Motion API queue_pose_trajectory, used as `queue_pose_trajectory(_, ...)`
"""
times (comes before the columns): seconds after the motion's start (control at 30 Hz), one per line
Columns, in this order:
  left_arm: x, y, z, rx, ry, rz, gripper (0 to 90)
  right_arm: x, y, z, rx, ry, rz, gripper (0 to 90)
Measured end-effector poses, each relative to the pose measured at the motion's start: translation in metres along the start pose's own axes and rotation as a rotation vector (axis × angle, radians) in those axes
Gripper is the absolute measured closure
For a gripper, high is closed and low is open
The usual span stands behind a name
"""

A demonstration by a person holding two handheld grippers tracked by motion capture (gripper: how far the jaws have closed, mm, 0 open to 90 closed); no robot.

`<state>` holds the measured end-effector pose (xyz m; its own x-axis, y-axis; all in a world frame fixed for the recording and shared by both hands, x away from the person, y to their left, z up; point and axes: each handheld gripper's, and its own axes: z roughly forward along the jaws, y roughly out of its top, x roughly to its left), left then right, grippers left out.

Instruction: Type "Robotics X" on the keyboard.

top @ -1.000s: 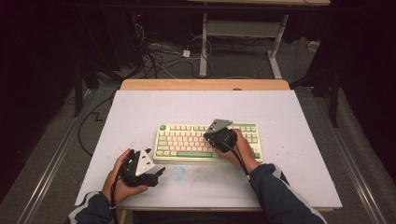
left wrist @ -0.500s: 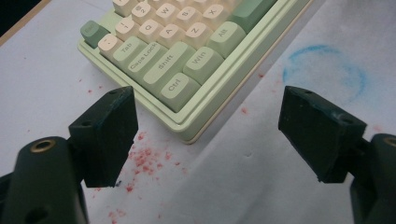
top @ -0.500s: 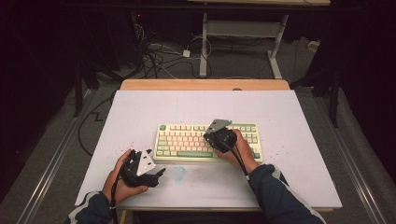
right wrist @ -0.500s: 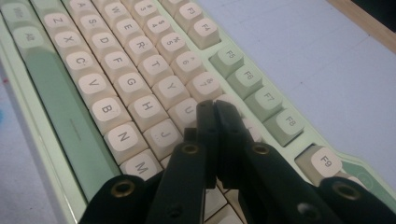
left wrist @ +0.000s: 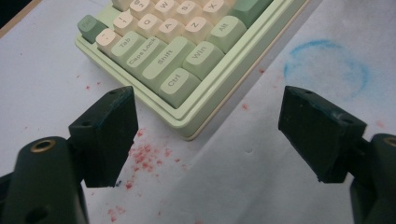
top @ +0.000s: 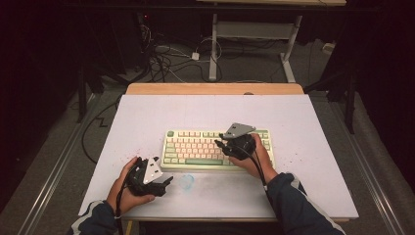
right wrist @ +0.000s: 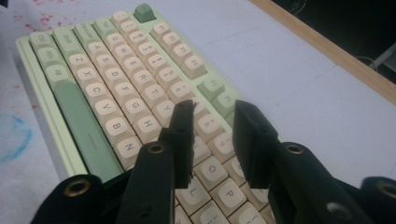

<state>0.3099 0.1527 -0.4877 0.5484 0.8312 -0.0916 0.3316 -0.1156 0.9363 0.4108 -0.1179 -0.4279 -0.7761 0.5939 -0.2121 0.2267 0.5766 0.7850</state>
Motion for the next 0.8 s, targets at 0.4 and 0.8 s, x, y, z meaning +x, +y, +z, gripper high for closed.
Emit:
queue_pose_trajectory(0.4, 0.001, 0.000, 0.000, 0.004, 0.007, 0.002, 19.4, -0.003, -0.003, -0.023, -0.054, -0.034, 0.003, 36.9)
queue_pose_trajectory(0.8, 0.005, 0.005, -0.001, -0.022, 0.043, -0.008, 22.3, -0.001, -0.013, -0.051, -0.111, -0.121, -0.008, 29.7)
